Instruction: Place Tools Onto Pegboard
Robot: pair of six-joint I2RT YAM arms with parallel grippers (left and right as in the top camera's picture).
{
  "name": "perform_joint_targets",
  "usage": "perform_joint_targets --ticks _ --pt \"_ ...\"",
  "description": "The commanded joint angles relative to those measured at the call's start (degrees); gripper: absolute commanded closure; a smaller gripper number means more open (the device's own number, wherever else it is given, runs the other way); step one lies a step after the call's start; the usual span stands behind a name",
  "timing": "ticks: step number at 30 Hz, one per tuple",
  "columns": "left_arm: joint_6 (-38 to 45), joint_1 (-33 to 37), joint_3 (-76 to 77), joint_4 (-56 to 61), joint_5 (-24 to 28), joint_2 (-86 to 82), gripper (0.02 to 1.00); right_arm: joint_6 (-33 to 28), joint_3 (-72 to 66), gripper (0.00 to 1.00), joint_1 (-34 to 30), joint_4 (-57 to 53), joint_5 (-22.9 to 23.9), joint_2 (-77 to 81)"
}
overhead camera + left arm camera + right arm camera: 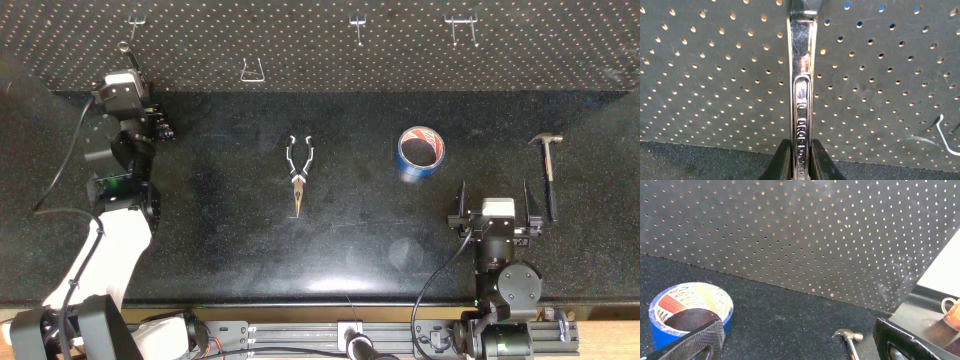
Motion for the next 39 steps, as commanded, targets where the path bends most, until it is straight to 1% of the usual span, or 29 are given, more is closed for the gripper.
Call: perform_joint_targets --ticks 1,5,8,39 --pt "1.7 -0.4 2.2 0.5 0.7 0.6 0.989 -0.6 -0.1 0.025 -0.2 -0.5 1.1 -0.2" --pt "1.9 -0.4 2.2 0.5 0.7 0.8 0.989 -0.6 -0.1 0.025 -0.2 -0.5 1.1 -0.2" --pt "1.9 -0.5 2.2 0.6 1.9 1.4 0.989 -0.6 -0.1 0.027 -0.2 -0.5 1.1 -0.2" --pt "1.9 -0.3 5.3 2.0 1.9 5.5 0.987 -0.5 -0.1 0.025 -0.2 -0.5 1.1 -0.2"
